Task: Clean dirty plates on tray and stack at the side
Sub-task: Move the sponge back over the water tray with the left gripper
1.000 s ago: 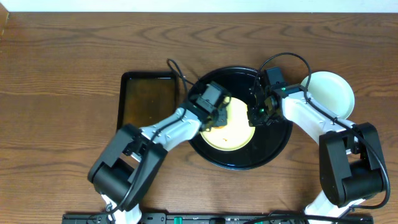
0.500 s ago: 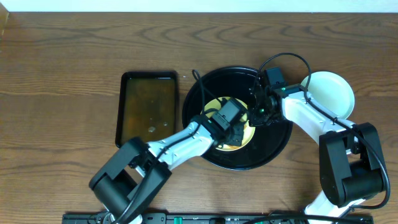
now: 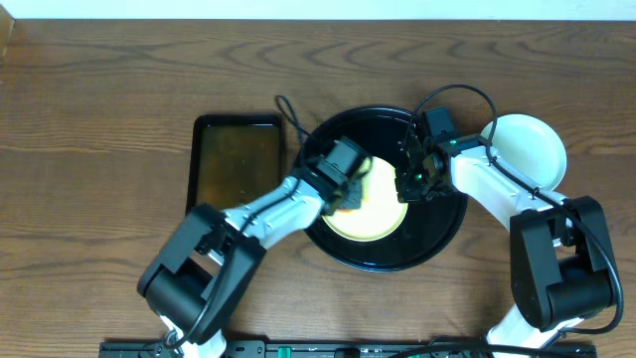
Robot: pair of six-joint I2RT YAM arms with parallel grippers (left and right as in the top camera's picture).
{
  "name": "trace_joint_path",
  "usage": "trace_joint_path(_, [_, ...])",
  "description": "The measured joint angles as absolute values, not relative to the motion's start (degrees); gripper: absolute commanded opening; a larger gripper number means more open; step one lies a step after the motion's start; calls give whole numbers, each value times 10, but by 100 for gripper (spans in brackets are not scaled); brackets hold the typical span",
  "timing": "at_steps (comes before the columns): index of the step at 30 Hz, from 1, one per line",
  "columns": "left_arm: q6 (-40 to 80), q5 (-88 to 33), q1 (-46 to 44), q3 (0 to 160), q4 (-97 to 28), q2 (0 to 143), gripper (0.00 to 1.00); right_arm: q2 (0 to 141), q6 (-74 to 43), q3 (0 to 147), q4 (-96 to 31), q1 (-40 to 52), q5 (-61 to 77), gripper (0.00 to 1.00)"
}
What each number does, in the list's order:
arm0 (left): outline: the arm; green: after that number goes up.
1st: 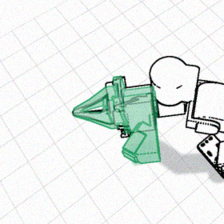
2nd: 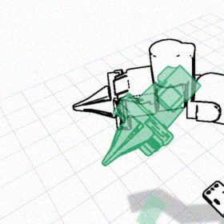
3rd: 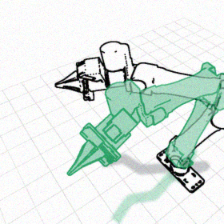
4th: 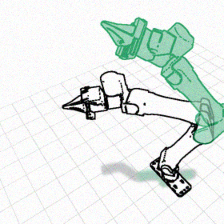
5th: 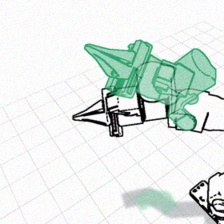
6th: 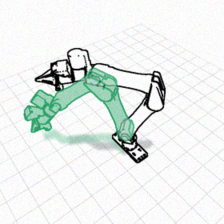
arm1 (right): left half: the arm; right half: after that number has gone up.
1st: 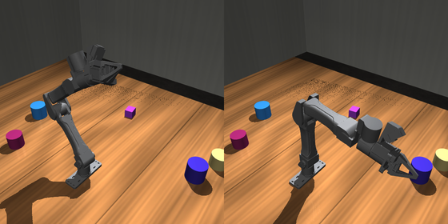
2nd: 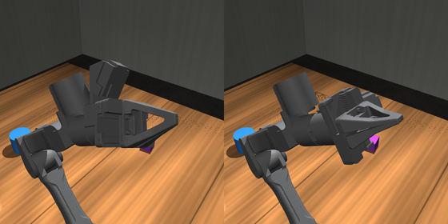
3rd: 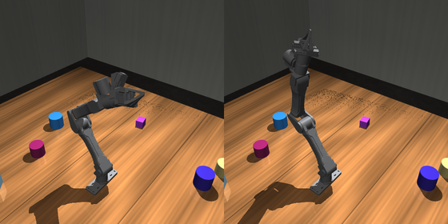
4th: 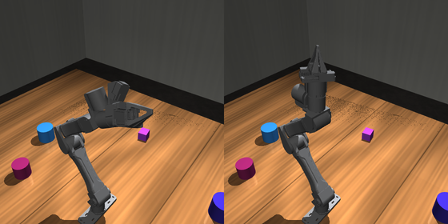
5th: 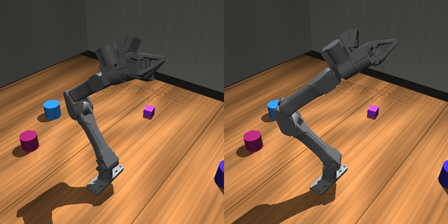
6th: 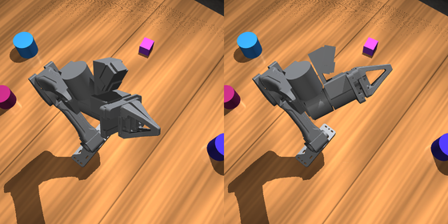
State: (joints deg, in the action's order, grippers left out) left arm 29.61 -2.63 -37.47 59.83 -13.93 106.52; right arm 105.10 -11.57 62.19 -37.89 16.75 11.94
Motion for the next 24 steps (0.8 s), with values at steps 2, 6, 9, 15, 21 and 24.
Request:
trace_joint_path(2, [284,-22,-360,599,-164,1058,7,1051,-116,622,-379,168,120,2])
trace_joint_path(6, [256,-15,-357,598,-217,1007,8,1051,-116,622,-379,168,120,3])
trace_joint_path(9, [238,-9,-352,597,-240,932,8,1051,-116,622,-380,168,120,7])
trace_joint_path(15, [225,-8,-281,597,-286,870,8,1051,-117,622,-381,168,119,24])
trace_joint_path(21, [224,0,-183,597,-309,872,8,1051,-119,609,-351,168,120,21])
trace_joint_path(24, [224,2,-150,597,-309,872,8,1048,-122,598,-326,168,127,9])
